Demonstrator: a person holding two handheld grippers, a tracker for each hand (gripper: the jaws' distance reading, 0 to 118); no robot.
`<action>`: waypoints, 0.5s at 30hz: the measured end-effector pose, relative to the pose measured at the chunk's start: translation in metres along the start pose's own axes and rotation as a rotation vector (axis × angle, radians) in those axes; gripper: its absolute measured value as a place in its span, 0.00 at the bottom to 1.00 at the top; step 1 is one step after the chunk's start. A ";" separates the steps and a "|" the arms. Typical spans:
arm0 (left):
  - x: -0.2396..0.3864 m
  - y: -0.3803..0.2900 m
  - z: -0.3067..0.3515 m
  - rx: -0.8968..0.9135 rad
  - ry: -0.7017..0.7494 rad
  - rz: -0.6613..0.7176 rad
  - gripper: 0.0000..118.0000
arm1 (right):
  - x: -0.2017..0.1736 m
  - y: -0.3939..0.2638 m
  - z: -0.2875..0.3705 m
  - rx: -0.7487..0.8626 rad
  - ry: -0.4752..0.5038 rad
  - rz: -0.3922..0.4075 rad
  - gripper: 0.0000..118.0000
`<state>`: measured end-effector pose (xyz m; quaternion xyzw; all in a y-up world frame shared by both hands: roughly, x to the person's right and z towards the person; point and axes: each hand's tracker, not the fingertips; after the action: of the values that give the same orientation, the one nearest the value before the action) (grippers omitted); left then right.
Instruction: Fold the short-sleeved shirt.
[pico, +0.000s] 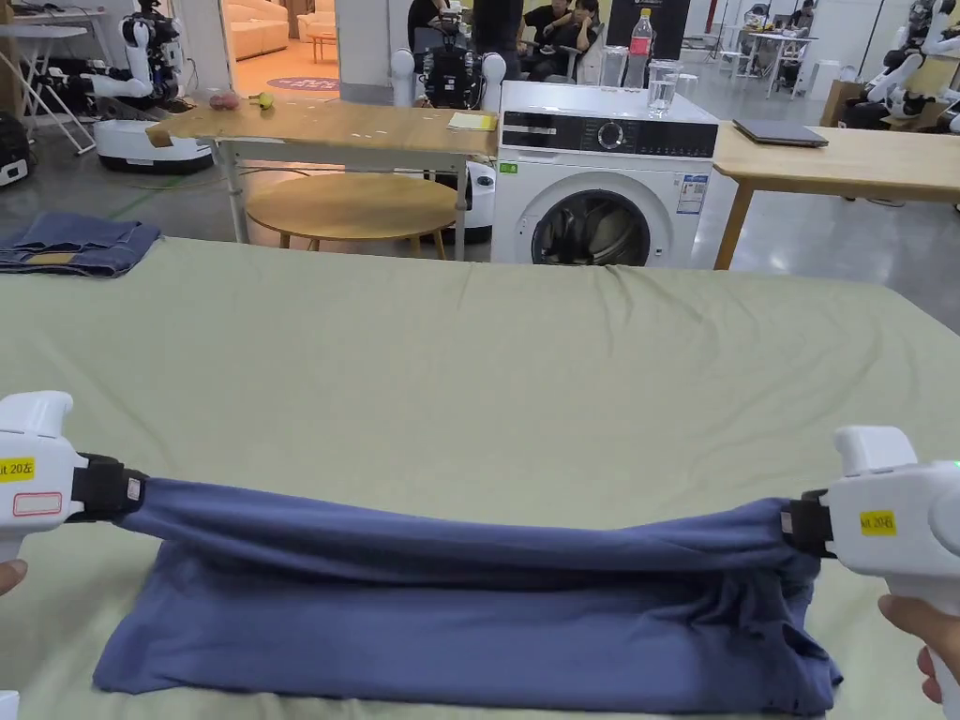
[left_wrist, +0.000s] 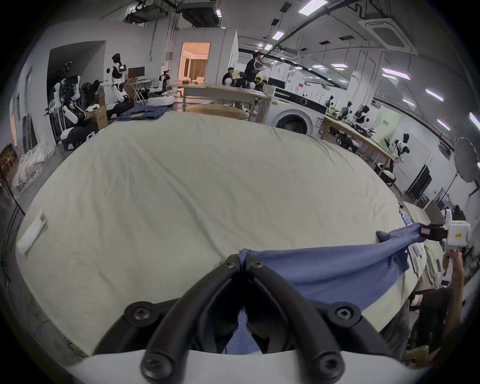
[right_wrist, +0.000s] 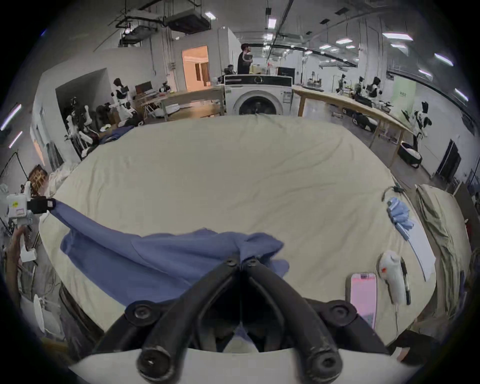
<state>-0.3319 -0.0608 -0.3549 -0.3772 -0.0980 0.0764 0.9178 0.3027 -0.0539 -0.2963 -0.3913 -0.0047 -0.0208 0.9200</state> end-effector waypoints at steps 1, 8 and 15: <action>-0.002 -0.007 0.001 -0.010 -0.001 0.001 0.00 | 0.002 -0.008 0.000 -0.017 -0.008 0.002 0.00; -0.006 -0.059 -0.006 -0.127 -0.011 -0.001 0.00 | 0.009 -0.061 -0.013 -0.127 -0.049 0.039 0.00; -0.005 -0.089 -0.027 -0.238 0.049 -0.031 0.00 | 0.006 -0.091 -0.041 -0.227 -0.077 0.056 0.00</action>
<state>-0.3241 -0.1428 -0.3114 -0.4836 -0.0900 0.0409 0.8697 0.3047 -0.1465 -0.2594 -0.4933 -0.0265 0.0197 0.8692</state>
